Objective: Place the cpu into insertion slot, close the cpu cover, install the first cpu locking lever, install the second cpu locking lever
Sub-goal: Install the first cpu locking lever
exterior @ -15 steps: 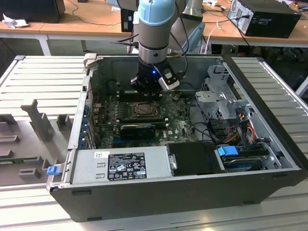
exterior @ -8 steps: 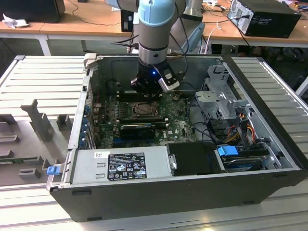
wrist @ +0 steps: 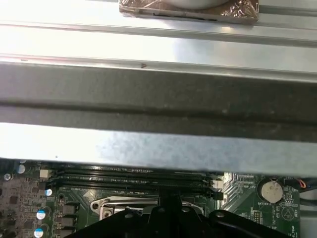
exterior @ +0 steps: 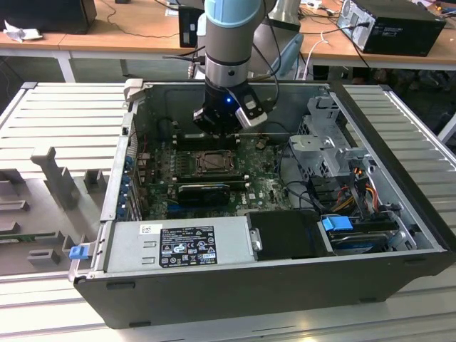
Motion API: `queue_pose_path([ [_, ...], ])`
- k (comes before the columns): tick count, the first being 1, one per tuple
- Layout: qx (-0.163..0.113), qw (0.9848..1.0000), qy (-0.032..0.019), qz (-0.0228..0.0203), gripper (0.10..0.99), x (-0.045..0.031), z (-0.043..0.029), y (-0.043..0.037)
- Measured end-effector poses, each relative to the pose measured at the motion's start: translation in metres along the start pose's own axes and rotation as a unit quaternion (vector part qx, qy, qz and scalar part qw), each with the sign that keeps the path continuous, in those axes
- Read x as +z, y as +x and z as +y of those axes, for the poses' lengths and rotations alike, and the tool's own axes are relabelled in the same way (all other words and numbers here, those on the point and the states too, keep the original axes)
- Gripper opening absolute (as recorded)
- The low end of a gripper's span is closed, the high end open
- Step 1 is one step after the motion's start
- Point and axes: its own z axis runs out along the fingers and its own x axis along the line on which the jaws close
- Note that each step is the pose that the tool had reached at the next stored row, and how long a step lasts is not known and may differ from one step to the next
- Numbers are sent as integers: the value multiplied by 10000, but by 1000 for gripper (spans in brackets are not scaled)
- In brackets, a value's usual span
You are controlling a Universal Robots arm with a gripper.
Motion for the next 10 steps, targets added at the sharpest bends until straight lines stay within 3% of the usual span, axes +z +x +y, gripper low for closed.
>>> queue_pose_path([
  [10, 1, 10000, 2, 0, 106, -6, -49, 3],
])
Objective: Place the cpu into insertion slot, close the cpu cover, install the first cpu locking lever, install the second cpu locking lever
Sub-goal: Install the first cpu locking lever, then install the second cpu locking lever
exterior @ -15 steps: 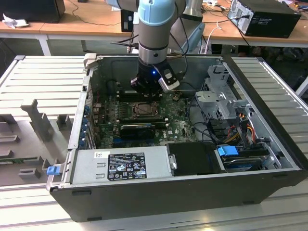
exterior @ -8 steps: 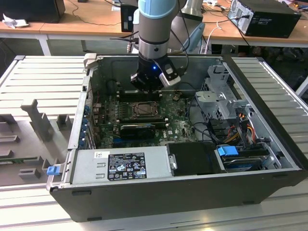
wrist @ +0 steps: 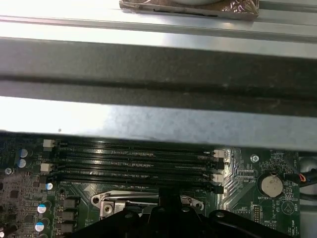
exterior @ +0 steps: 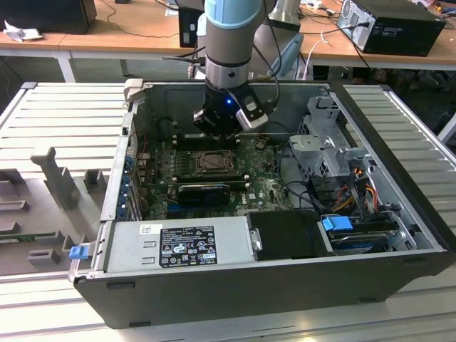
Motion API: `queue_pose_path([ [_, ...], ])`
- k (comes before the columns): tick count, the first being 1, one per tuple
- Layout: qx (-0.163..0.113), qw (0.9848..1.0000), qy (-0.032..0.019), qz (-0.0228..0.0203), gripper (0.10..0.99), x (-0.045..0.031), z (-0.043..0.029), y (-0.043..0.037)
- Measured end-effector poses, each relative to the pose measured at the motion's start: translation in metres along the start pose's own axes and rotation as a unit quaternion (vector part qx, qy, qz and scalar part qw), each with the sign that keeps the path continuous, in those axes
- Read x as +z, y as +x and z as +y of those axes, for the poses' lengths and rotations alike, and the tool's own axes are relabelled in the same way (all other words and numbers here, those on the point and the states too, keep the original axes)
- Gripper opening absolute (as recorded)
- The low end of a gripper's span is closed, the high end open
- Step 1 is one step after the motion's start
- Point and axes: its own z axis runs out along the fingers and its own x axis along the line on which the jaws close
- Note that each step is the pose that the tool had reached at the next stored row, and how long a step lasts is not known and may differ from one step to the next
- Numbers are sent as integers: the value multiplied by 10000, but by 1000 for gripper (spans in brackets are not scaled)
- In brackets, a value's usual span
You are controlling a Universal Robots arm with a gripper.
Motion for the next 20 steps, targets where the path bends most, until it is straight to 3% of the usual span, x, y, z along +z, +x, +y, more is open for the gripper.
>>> queue_pose_path([
  [13, 1, 10000, 0, 0, 106, -13, -99, 5],
  [20, 0, 10000, 1, 0, 106, -153, -82, 2],
])
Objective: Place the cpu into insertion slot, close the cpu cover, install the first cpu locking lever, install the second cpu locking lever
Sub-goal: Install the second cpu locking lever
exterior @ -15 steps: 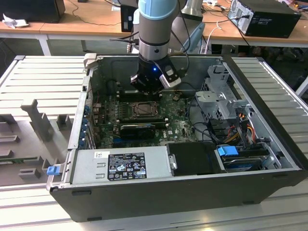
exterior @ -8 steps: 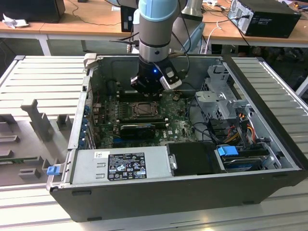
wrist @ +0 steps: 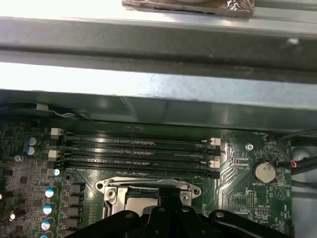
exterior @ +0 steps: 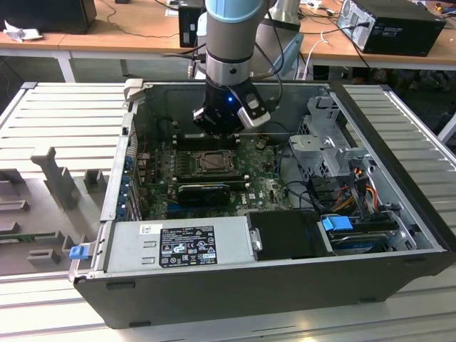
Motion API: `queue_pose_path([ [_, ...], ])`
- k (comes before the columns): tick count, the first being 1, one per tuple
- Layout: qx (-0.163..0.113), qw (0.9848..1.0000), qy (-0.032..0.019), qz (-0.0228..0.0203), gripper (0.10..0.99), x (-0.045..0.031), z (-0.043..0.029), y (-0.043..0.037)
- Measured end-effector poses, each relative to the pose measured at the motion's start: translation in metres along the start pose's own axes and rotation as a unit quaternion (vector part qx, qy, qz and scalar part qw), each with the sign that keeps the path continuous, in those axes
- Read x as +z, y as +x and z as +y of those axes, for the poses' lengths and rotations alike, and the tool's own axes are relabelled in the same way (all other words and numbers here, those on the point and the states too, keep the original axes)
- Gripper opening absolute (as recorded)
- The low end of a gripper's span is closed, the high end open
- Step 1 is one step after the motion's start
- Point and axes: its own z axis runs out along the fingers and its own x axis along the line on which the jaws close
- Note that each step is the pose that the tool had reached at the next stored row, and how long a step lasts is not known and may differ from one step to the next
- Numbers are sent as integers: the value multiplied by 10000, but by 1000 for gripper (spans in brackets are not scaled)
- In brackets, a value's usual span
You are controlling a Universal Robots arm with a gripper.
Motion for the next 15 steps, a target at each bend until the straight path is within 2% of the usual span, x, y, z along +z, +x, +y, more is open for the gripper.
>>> queue_pose_path([
  [2, -1, 10000, -2, -1, 106, -24, 2, -1],
  [9, 0, 10000, -1, 0, 106, -33, -57, 3],
  [15, 0, 10000, 1, 1, 106, -38, -68, 3],
])
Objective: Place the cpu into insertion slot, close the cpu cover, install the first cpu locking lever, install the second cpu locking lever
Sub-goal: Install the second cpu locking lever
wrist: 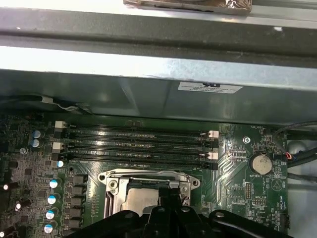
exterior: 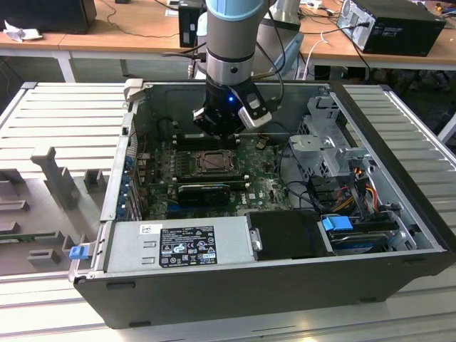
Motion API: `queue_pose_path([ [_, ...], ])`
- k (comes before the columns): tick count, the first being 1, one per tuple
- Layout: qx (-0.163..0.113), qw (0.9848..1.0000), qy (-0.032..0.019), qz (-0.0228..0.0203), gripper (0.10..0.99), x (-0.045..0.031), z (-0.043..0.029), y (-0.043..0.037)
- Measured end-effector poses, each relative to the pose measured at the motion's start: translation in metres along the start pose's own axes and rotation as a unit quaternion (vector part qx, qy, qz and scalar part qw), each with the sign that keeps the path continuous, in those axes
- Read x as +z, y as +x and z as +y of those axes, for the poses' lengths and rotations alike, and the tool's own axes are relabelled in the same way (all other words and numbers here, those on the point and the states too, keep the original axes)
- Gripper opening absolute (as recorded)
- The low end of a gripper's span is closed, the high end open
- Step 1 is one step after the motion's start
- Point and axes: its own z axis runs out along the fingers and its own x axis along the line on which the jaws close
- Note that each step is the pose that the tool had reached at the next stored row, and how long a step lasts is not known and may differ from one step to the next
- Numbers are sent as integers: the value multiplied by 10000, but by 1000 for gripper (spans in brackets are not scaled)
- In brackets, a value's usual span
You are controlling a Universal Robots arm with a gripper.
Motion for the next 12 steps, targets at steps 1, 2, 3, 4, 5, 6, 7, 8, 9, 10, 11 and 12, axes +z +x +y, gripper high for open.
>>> queue_pose_path([
  [1, 0, 10000, 1, 0, 106, -7, 1, 0],
  [2, 0, 10000, -1, -1, 106, -19, 3, -1],
  [3, 0, 10000, -1, -1, 106, -29, 4, -1],
  [4, 0, 10000, -1, -1, 106, -45, 6, -1],
  [5, 0, 10000, -1, -1, 106, -79, 10, -2],
  [6, 0, 10000, -1, -1, 106, -97, 13, -3],
  [7, 0, 10000, 0, 0, 106, -116, 15, -3],
  [8, 0, 10000, 3, 0, 106, -154, 20, -4],
  [9, -1, 10000, 9, 0, 106, -227, 29, -6],
  [10, -1, 10000, 10, 0, 106, -275, 35, -7],
  [11, 0, 10000, 10, 0, 106, -303, 38, -7],
  [12, 0, 10000, 8, -1, 106, -304, 30, -7],
])
